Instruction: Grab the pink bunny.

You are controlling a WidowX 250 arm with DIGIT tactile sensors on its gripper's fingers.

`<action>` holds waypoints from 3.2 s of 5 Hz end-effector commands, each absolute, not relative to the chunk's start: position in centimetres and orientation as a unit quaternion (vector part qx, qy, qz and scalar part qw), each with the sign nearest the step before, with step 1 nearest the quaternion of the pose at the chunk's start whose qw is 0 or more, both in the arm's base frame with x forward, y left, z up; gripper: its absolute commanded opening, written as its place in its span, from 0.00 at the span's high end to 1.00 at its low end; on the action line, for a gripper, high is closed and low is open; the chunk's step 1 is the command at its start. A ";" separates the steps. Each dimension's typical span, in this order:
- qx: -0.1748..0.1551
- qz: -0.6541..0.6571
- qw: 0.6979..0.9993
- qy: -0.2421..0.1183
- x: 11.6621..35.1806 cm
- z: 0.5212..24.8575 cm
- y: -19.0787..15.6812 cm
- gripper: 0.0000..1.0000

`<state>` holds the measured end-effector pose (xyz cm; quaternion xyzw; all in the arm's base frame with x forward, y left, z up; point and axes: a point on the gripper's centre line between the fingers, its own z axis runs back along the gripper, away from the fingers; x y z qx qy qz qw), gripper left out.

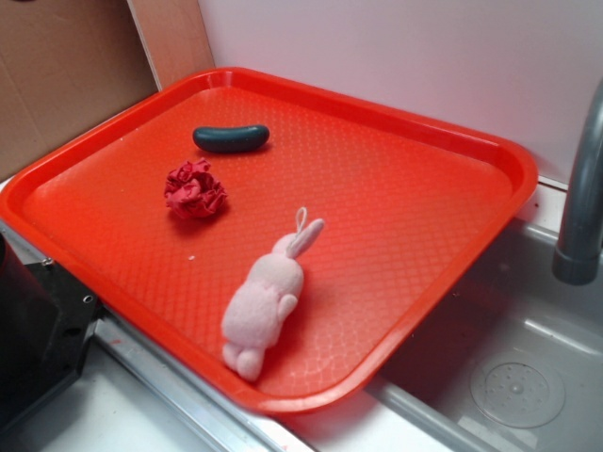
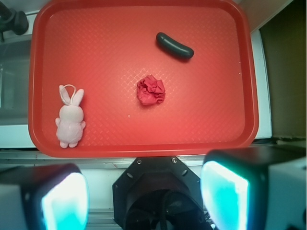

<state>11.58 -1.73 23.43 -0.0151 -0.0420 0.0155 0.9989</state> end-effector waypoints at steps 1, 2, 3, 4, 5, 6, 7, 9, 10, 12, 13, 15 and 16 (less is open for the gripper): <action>-0.015 0.016 0.999 -0.042 11.6 23.4 -1.7 0.00; -0.017 0.050 0.997 -0.049 12.0 22.7 -2.5 0.00; -0.038 0.091 0.993 -0.059 12.7 21.3 -3.8 0.00; -0.061 0.144 0.985 -0.079 13.6 19.6 -5.5 0.00; -0.067 0.178 0.978 -0.089 14.6 17.3 -7.4 0.00; -0.067 0.198 0.974 -0.090 15.3 14.5 -9.2 0.00; -0.054 0.187 0.977 -0.085 15.5 11.6 -10.9 0.00; -0.026 0.186 0.978 -0.090 15.8 5.9 -13.1 0.00; -0.021 0.185 0.979 -0.088 15.8 4.2 -14.1 0.59; -0.027 0.217 0.969 -0.113 15.1 5.0 -13.6 1.00; -0.050 0.232 0.964 -0.117 15.1 8.3 -11.8 1.00; -0.071 0.211 0.971 -0.088 16.4 15.3 -6.8 1.00; -0.046 0.172 0.980 -0.087 17.3 18.7 -4.5 1.00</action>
